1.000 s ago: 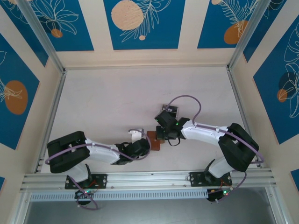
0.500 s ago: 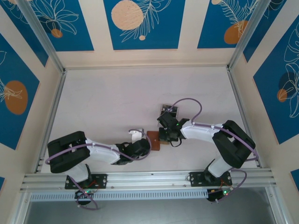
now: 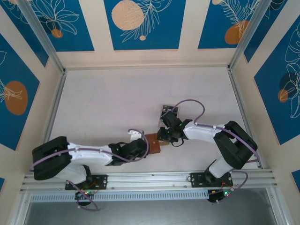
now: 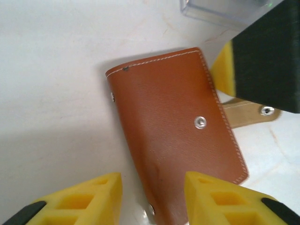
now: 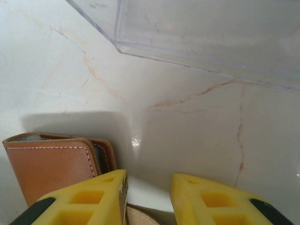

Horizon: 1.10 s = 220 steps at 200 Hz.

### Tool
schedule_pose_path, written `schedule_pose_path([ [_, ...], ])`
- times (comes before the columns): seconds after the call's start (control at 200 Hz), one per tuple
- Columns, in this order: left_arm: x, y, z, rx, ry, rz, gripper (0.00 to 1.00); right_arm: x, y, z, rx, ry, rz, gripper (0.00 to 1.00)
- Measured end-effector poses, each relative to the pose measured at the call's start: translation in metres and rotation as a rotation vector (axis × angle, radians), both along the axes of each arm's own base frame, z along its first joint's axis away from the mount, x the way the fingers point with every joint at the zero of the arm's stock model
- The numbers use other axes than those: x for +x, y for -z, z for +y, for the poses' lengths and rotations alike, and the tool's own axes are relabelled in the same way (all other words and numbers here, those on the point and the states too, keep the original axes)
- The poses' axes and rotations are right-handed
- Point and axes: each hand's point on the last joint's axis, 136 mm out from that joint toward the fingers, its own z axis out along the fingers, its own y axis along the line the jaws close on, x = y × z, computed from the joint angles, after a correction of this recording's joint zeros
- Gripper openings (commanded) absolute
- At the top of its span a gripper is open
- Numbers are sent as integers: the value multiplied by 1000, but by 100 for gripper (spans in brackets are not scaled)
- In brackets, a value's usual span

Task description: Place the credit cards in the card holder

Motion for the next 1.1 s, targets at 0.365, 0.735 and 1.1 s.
schedule_pose_path([
  [0.365, 10, -7, 33, 47, -19, 30, 3, -1, -4, 1, 30, -5, 4, 32],
  [0.735, 5, 34, 27, 121, 51, 125, 0, 0, -28, 8, 71, -59, -73, 42],
  [1.1, 8, 34, 19, 95, 57, 123, 0, -10, -6, 17, 42, -127, -14, 41],
])
